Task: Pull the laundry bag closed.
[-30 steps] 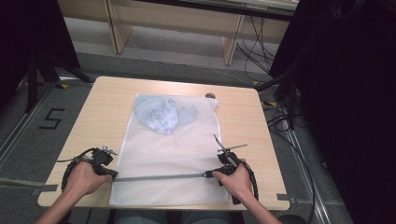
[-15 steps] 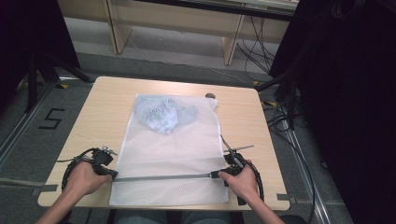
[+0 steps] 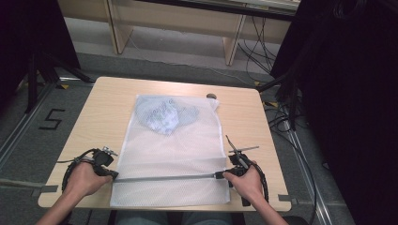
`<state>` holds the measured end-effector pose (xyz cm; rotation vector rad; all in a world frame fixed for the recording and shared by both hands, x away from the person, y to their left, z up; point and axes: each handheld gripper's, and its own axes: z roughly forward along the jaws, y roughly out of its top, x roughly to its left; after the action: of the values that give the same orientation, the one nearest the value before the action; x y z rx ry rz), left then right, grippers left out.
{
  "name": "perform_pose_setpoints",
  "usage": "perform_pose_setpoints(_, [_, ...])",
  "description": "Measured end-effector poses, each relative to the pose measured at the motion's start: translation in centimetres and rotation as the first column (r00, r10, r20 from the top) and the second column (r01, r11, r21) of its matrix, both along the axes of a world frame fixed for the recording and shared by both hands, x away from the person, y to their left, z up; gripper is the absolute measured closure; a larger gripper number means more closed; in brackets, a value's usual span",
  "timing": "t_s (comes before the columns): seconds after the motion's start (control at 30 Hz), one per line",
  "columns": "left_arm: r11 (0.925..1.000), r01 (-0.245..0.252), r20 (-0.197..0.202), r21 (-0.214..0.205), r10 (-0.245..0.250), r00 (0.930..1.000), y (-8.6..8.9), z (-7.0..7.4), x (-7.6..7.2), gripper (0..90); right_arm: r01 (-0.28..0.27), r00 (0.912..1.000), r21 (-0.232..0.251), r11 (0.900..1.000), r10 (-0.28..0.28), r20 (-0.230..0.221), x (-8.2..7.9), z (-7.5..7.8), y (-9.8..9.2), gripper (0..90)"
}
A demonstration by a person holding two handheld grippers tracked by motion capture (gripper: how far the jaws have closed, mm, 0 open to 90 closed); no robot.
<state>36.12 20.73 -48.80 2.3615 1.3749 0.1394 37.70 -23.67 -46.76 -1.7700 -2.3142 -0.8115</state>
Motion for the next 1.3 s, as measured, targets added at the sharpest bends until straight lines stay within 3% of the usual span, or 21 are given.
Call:
perform_pose_setpoints(0.07, [1.0, 0.001, 0.0, 0.0, -0.001, 1.0, 0.0, 0.0, 0.0, 90.0, 0.006, 1.0, 0.003, 1.0, -0.006, -0.001, 0.0, 0.0, -0.1, 86.8])
perform_pose_setpoints(0.1, [1.0, 0.001, -0.001, -0.001, -0.001, 1.0, 0.0, 0.0, 0.0, 89.9, -0.009, 0.9996, -0.001, 1.0, 0.009, 0.028, 0.1, -0.2, -0.3, 86.9])
perform_pose_setpoints(0.13, [1.0, 0.0, -0.001, -0.002, 0.0, 1.0, 0.0, 0.0, 0.0, 90.0, 0.01, 0.9999, -0.02, 0.9997, -0.01, 0.011, 0.0, -0.1, -0.3, 86.8])
perform_pose_setpoints(0.2, [1.0, 0.001, 0.0, 0.001, -0.001, 1.0, 0.0, 0.0, 0.0, 90.0, 0.005, 1.0, -0.015, 0.9999, -0.005, 0.002, 0.0, -0.1, -0.4, 86.8])
perform_pose_setpoints(0.23, [0.9997, 0.021, 0.006, 0.011, -0.021, 0.9998, 0.1, 0.0, 0.1, 89.9, 0.014, 0.9998, -0.012, 0.9998, -0.014, 0.012, 0.0, -0.1, -0.4, 86.8])
perform_pose_setpoints(0.33, [1.0, 0.001, -0.002, 0.001, -0.001, 1.0, 0.0, 0.0, 0.0, 90.0, 0.006, 0.9997, -0.003, 1.0, -0.006, 0.025, 0.0, -0.2, -0.5, 86.8])
perform_pose_setpoints(0.37, [0.9997, 0.021, 0.007, 0.01, -0.021, 0.9998, 0.1, 0.0, 0.1, 89.9, 0.016, 0.9999, -0.008, 0.9998, -0.016, 0.001, -0.1, 0.0, -0.6, 86.8])
perform_pose_setpoints(0.4, [0.9998, 0.02, 0.006, 0.01, -0.02, 0.9998, 0.1, 0.0, 0.1, 90.0, 0.023, 0.9997, -0.021, 0.9995, -0.023, 0.013, 0.0, -0.1, -0.7, 86.8])
perform_pose_setpoints(0.43, [0.9998, 0.019, 0.006, 0.009, -0.019, 0.9998, 0.1, 0.0, 0.1, 90.0, 0.02, 0.9998, -0.008, 0.9998, -0.02, -0.004, -0.1, 0.0, -0.7, 86.8])
perform_pose_setpoints(0.5, [1.0, -0.001, -0.001, -0.002, 0.001, 1.0, 0.0, 0.0, 0.0, 90.0, 0.026, 0.9997, -0.017, 0.9995, -0.026, 0.001, -0.1, -0.1, -0.9, 86.9])
perform_pose_setpoints(0.57, [0.9997, 0.021, 0.007, 0.01, -0.021, 0.9997, 0.1, 0.0, 0.1, 89.9, 0.019, 0.9996, -0.017, 0.9997, -0.019, 0.022, 0.0, -0.3, -1.3, 86.9])
perform_pose_setpoints(0.67, [0.9998, 0.02, 0.006, 0.01, -0.02, 0.9998, 0.1, 0.0, 0.1, 90.0, 0.046, 0.9989, -0.013, 0.9988, -0.046, -0.006, -0.1, -0.2, -1.8, 86.8])
perform_pose_setpoints(0.73, [0.9999, 0.011, -0.002, 0.012, -0.011, 0.9999, 0.0, 0.1, 0.1, 89.9, 0.033, 0.9991, -0.013, 0.9994, -0.032, 0.027, 0.0, -0.5, -2.1, 86.8])
perform_pose_setpoints(0.8, [1.0, 0.005, -0.002, 0.002, -0.005, 1.0, 0.0, 0.0, 0.0, 90.0, 0.045, 0.999, -0.01, 0.9989, -0.045, -0.006, -0.2, -0.4, -2.1, 86.8])
perform_pose_setpoints(1.0, [1.0, 0.002, -0.002, -0.005, -0.002, 1.0, 0.1, 0.0, 0.0, 89.9, 0.045, 0.9988, -0.006, 0.999, -0.045, -0.018, -0.1, -0.6, -2.2, 86.7])
perform_pose_setpoints(1.13, [0.9999, 0.012, 0.003, -0.007, -0.012, 0.9999, 0.4, 0.0, 0.1, 89.9, -0.008, 0.9998, -0.019, 0.9998, 0.009, 0.019, -0.1, -0.8, -2.5, 85.2])
perform_pose_setpoints(1.2, [0.9997, 0.011, 0.008, -0.021, -0.011, 0.9999, 0.5, -0.1, 0.1, 89.8, -0.012, 0.9994, 0.005, 0.9999, 0.011, 0.033, -0.3, -0.6, -3.0, 77.6])
perform_pose_setpoints(1.23, [0.9998, 0.014, 0.015, -0.017, -0.013, 0.9998, 0.6, -0.1, 0.1, 89.6, -0.008, 0.9962, -0.009, 0.9999, 0.009, 0.087, -0.4, -0.6, -3.5, 74.2])
perform_pose_setpoints(1.27, [0.9998, 0.007, 0.018, -0.02, -0.007, 0.9998, 0.5, -0.1, 0.0, 89.3, 0.025, 0.9977, 0.016, 0.9996, -0.026, 0.062, -0.6, -0.4, -4.0, 71.3])
perform_pose_setpoints(1.3, [0.9998, -0.001, 0.018, -0.021, 0.001, 0.9998, 0.5, -0.1, 0.0, 89.2, 0.046, 0.9963, 0.011, 0.9989, -0.047, 0.071, -0.7, -0.3, -4.4, 70.4])
